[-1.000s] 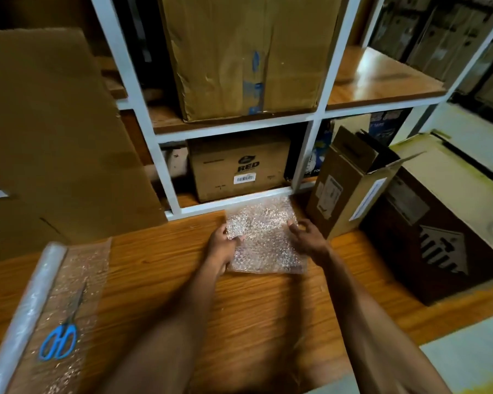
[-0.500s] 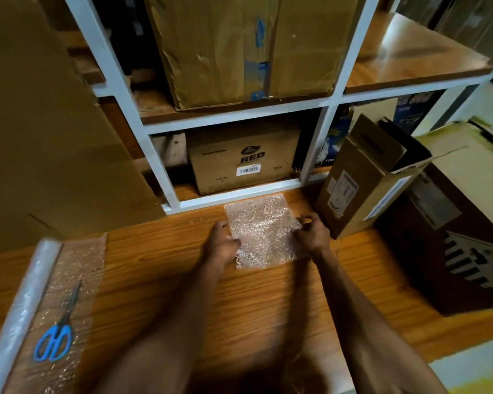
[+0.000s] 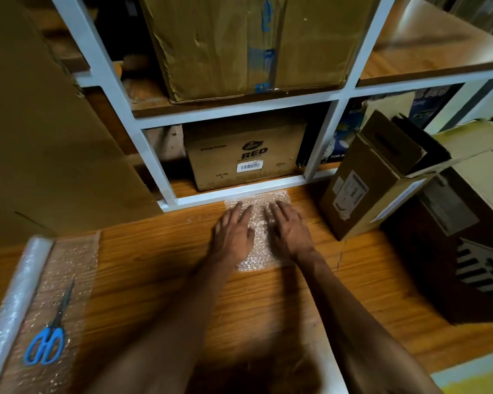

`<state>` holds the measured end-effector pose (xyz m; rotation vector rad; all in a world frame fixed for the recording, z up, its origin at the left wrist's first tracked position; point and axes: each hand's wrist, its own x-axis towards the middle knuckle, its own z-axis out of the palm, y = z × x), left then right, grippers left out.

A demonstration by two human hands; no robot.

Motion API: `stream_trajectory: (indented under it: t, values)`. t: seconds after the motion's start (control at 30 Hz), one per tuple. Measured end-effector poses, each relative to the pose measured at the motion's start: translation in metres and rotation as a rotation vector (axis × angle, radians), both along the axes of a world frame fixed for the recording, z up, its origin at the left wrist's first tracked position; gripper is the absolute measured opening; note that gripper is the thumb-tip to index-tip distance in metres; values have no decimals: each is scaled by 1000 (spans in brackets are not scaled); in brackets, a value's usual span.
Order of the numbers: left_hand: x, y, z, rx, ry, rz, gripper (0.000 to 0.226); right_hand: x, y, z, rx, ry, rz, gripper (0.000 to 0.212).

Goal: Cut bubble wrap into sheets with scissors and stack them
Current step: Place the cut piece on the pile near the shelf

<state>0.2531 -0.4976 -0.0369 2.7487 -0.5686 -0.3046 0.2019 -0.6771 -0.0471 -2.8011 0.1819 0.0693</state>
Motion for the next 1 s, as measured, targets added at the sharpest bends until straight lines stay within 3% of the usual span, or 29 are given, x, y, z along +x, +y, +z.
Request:
stream_trajectory:
  t: [0.13, 0.27, 0.47, 0.6, 0.7, 0.87, 1.0]
  values:
    - [14, -13, -14, 111, 83, -99, 69, 24, 8, -8, -72, 149, 156, 69]
    - [24, -9, -26, 223, 149, -106, 70, 35, -2, -28, -117, 237, 120, 67]
    - [26, 3, -33, 207, 125, -7, 78, 25, -15, -39, -124, 165, -85, 70]
    - [7, 4, -26, 122, -3, -130, 72, 4, -1, -30, -86, 29, 14, 63]
    - [-10, 8, -29, 185, -3, -256, 66, -18, 5, -37, -131, 73, 119, 63]
    - [-16, 22, -17, 215, 70, -154, 71, -25, -1, -27, -160, 170, -43, 67]
    - [-33, 45, -2, 182, 67, -118, 68, -40, 17, -5, -176, 151, -36, 76]
